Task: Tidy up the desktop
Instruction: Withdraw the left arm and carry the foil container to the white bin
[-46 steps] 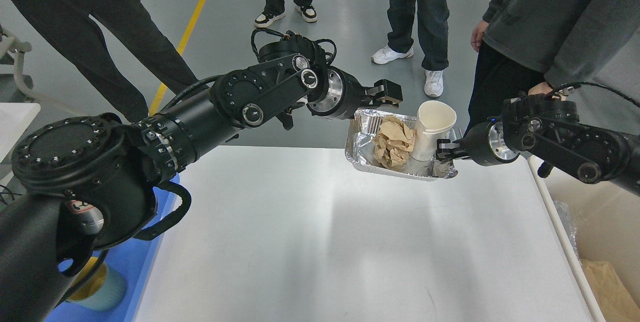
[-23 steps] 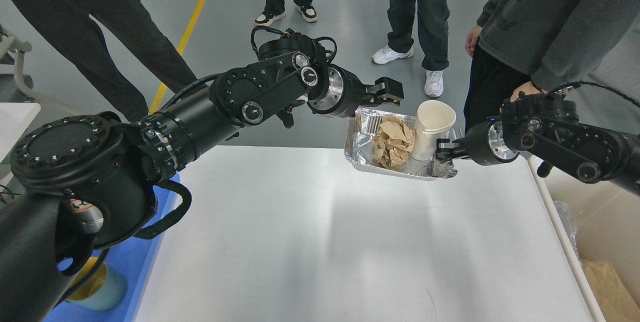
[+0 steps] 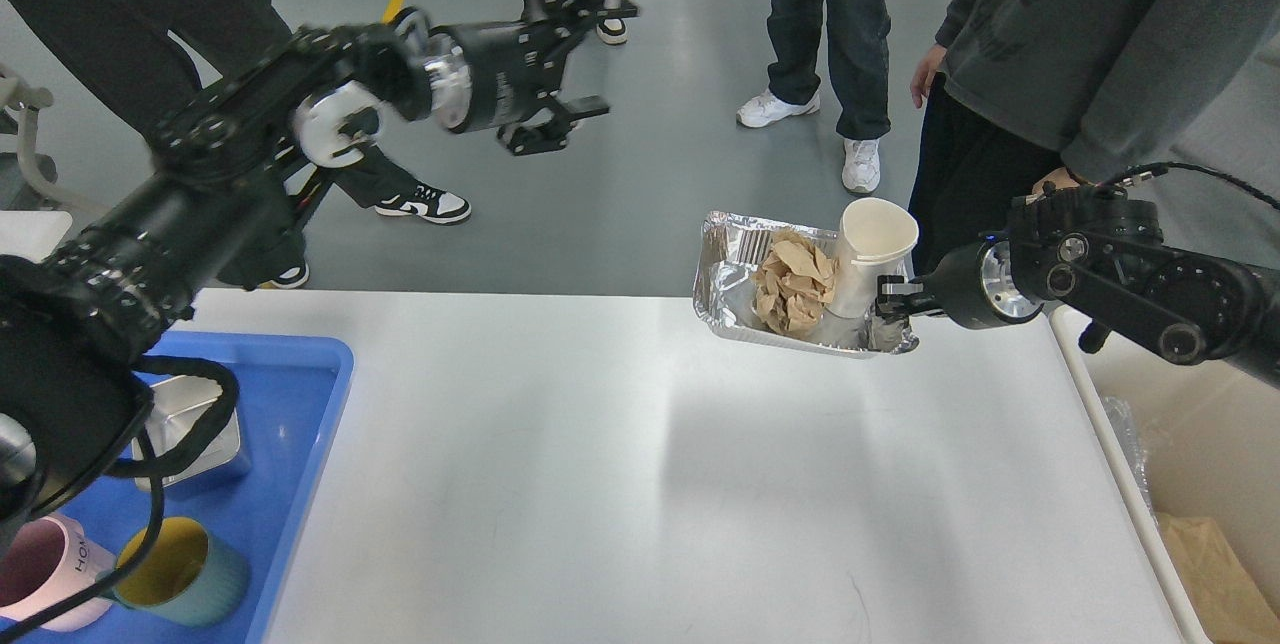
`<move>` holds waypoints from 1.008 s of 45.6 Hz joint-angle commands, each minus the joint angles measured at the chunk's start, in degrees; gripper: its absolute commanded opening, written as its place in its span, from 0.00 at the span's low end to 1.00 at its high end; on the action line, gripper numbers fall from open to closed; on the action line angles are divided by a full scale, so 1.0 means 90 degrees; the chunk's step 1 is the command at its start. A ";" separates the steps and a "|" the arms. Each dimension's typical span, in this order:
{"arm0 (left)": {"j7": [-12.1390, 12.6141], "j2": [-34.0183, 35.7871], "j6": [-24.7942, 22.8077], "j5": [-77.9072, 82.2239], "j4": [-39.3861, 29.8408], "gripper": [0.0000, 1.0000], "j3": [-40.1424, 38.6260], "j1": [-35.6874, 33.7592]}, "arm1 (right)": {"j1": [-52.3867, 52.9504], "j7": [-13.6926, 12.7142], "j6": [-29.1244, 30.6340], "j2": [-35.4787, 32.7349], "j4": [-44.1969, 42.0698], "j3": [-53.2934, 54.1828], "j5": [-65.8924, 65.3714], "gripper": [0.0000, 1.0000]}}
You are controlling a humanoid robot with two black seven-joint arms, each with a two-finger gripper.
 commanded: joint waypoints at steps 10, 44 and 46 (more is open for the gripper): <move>-0.0109 0.0077 -0.0734 -0.0883 0.0881 0.96 -0.2226 0.2076 | -0.0097 0.0000 -0.0015 -0.0564 -0.0165 0.0097 0.0022 0.00; -0.0314 -0.0099 -0.0724 -0.0873 0.1076 0.97 -0.2715 0.2360 | -0.2733 0.0000 -0.0395 -0.2293 -0.1824 0.2294 0.0061 0.00; -0.0314 -0.0119 -0.0734 -0.0874 0.1076 0.96 -0.2715 0.2370 | -0.2889 0.0000 -0.0532 -0.2293 -0.1922 0.2343 0.0061 0.00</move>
